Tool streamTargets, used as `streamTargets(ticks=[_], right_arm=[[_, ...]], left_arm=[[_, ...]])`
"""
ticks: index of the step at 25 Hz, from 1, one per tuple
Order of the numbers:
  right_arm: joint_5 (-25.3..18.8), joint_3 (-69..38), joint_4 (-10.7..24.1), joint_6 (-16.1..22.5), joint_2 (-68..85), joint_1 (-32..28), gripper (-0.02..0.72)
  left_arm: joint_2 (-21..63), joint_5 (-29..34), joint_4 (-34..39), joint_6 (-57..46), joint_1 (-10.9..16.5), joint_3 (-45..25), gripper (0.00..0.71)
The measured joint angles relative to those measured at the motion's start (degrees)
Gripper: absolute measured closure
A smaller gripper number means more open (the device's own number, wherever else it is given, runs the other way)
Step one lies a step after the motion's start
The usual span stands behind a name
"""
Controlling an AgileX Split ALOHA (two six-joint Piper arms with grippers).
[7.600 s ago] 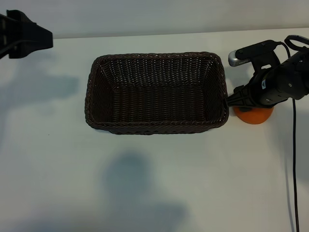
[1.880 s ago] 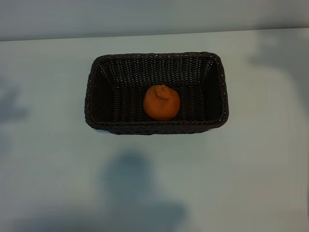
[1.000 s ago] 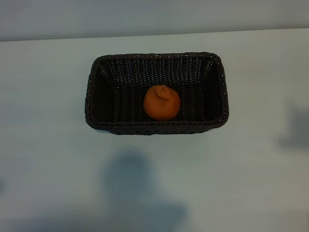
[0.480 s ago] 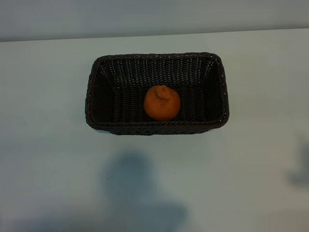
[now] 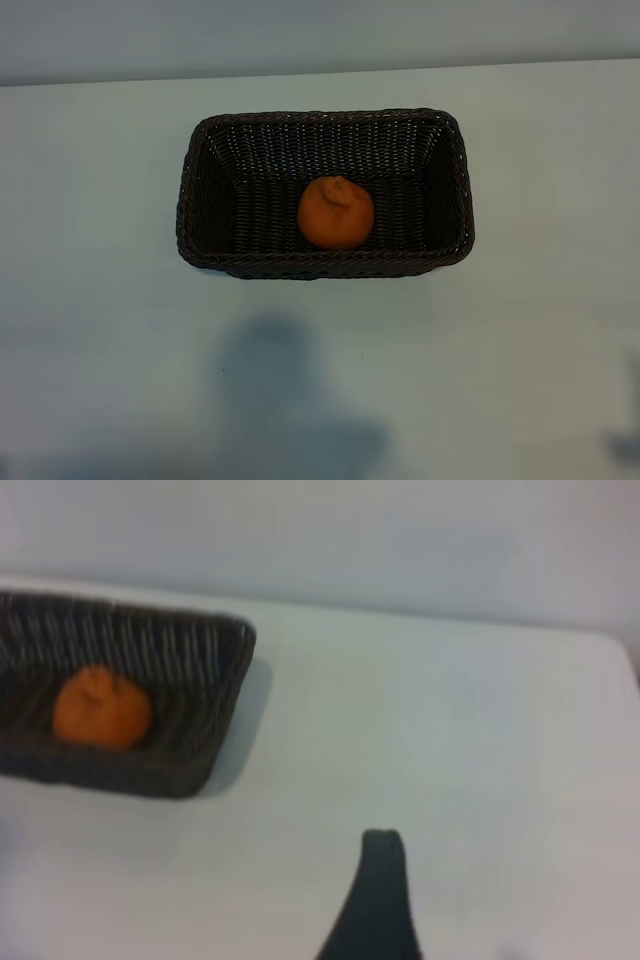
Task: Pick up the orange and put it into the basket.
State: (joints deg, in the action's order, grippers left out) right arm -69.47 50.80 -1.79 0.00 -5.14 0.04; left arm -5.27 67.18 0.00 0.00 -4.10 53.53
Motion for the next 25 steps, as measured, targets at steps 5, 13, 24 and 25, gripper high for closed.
streamTargets(ticks=[5,13,24,25], right_arm=[[-0.75,-6.14,0.64,0.37,3.81,0.53,0.103],[-0.26,-16.67,0.08,0.0,4.3,0.53,0.103],[3.51,-20.71,-0.13,-1.84,4.34,0.53,0.104],[3.83,-20.71,-0.13,-1.9,4.34,0.53,0.104]], left_arm=[[1.69,0.0,0.0,0.0,0.0,-6.29,0.181],[1.82,0.0,0.0,0.0,0.0,-15.42,0.183],[2.34,-0.05,0.41,-2.8,0.0,-22.27,0.183],[2.34,-0.05,0.0,-2.85,0.0,-22.32,0.183]])
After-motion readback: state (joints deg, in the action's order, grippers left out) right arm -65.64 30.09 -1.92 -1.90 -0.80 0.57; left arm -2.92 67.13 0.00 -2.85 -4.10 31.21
